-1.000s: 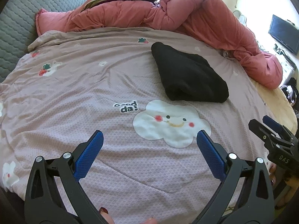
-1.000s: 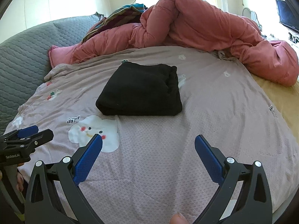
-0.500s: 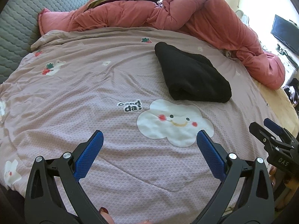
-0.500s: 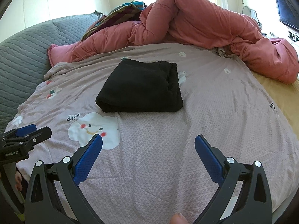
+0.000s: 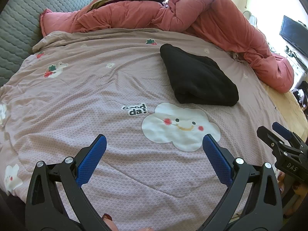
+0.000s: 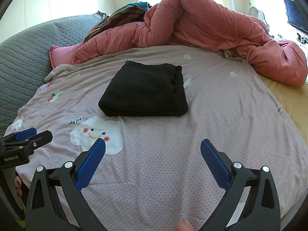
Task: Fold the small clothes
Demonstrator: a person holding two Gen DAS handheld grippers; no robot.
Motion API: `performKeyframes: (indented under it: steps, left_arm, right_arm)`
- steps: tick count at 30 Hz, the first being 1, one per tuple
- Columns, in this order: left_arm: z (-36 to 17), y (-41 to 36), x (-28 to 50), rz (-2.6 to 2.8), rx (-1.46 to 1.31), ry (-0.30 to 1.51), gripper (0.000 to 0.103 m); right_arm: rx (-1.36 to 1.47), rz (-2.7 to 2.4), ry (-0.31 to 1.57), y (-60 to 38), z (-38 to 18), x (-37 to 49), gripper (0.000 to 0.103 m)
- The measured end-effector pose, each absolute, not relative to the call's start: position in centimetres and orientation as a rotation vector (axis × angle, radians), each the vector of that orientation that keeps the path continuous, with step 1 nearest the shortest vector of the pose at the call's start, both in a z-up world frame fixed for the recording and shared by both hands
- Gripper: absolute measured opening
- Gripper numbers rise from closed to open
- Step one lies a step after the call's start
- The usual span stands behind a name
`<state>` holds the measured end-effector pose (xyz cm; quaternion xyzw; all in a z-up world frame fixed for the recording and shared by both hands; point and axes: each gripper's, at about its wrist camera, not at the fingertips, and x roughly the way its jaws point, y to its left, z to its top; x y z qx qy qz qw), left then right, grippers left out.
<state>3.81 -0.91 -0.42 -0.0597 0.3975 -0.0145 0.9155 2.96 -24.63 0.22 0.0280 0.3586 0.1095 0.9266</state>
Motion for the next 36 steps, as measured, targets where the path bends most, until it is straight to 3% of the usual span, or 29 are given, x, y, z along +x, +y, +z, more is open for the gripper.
performKeyframes:
  steps: [36]
  left_arm:
    - [-0.63,-0.99,3.91,-0.026,-0.121,0.834,0.094]
  right_arm:
    - [0.041,0.215,0.743,-24.54,0.42,2.96,0.099]
